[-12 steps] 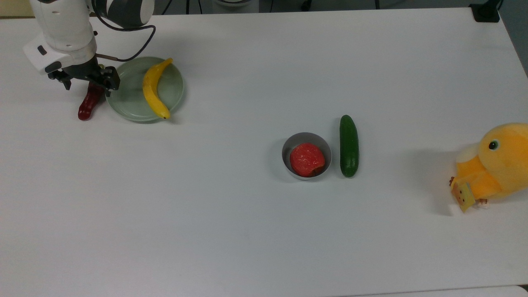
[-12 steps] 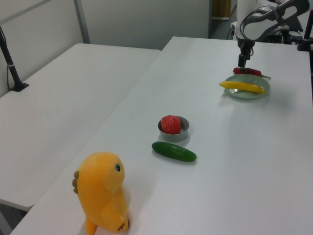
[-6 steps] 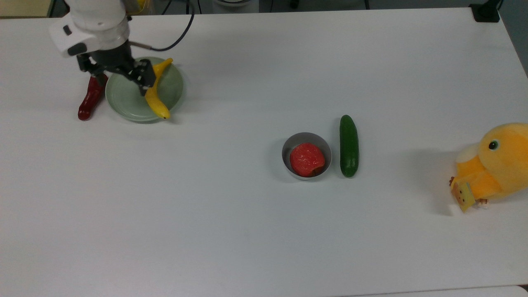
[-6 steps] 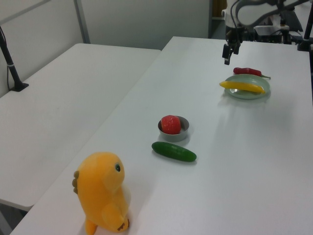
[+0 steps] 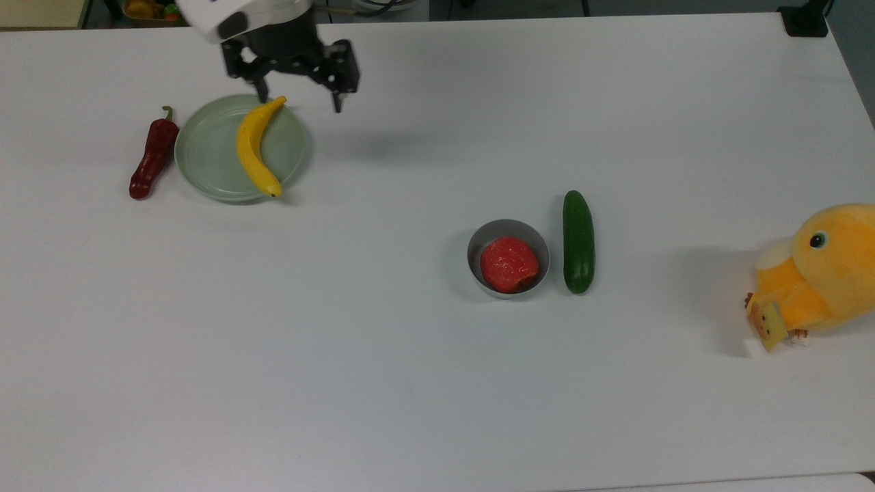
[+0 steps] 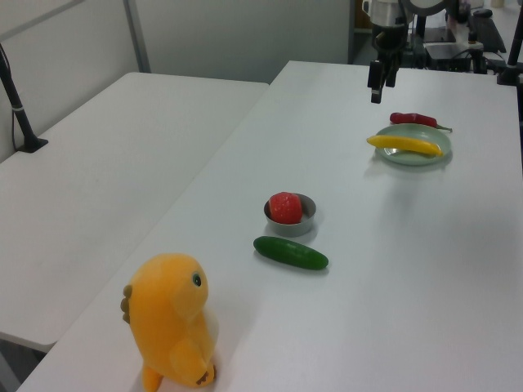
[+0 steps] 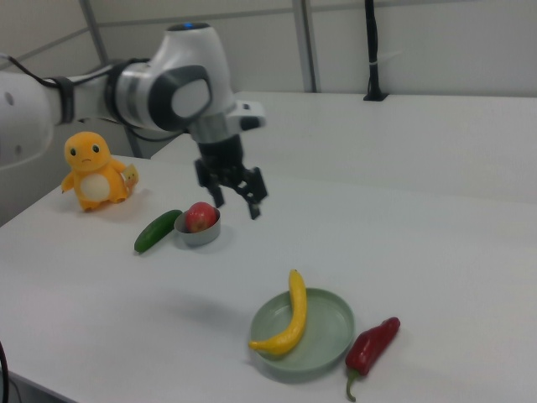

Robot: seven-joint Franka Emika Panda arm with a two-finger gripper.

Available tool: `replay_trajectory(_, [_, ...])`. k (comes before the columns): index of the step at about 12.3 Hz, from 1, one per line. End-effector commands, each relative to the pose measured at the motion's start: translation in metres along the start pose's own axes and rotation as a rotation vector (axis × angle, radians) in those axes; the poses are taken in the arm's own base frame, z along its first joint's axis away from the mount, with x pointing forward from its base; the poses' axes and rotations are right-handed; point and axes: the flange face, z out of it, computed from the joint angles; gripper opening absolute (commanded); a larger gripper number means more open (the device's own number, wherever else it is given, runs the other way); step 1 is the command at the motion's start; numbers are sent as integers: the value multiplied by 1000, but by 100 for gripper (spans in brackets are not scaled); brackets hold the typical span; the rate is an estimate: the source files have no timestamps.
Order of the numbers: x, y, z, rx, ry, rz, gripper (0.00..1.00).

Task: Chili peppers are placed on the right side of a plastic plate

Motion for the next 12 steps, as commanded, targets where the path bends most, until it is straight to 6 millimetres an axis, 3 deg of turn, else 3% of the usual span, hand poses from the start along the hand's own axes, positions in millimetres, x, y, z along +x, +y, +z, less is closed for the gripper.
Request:
replay_trajectory(1, [-19,-46,-16,32,-26,-48,100])
replay_trajectory(7, [-29,-91,-9,32,-31,-76,100])
replay_trajectory(12, [-32,-90,-13,27,-25,-87,100])
